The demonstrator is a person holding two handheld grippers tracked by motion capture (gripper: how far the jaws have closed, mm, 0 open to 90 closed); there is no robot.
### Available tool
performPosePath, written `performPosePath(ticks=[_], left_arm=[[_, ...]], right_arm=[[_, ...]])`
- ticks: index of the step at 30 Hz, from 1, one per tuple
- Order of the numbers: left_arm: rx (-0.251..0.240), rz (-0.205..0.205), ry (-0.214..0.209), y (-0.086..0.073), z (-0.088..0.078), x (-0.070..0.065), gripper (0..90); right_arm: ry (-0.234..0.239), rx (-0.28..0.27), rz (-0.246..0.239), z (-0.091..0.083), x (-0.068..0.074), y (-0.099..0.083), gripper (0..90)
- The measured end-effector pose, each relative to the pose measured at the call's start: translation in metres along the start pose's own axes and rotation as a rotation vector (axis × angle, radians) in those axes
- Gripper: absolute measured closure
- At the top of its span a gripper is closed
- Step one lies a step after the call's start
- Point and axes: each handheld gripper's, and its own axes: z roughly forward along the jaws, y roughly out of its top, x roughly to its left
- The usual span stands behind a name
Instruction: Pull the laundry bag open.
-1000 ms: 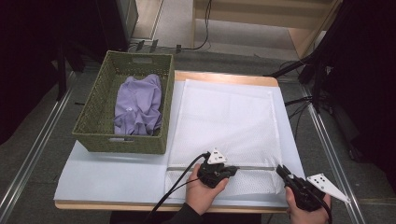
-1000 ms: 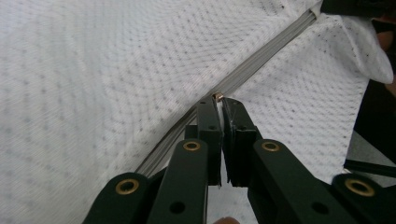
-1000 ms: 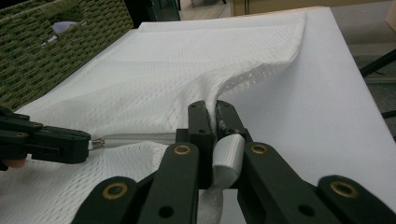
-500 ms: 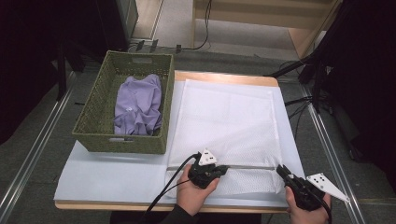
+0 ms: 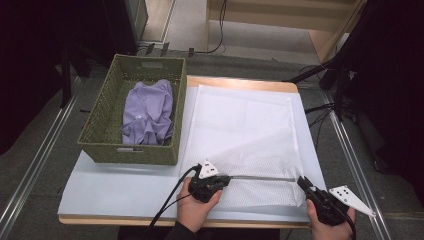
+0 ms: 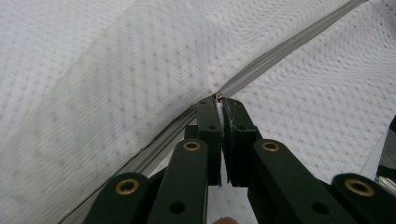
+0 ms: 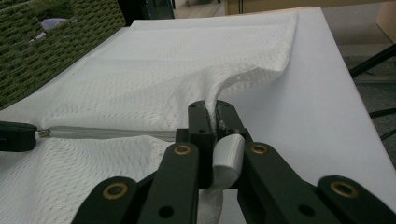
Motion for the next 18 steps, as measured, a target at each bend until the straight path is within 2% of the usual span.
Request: performPosePath(ticks=[9, 18], left_arm=[[-0.005, -0.015, 0.030, -0.007, -0.017, 0.010, 87.5], [-0.003, -0.026, 0.059, -0.013, -0.027, 0.018, 87.5]], right_arm=[[-0.005, 0.000, -0.002, 0.000, -0.001, 0.000, 88.2], [-0.008, 0.002, -0.004, 0.000, -0.001, 0.000, 88.2]])
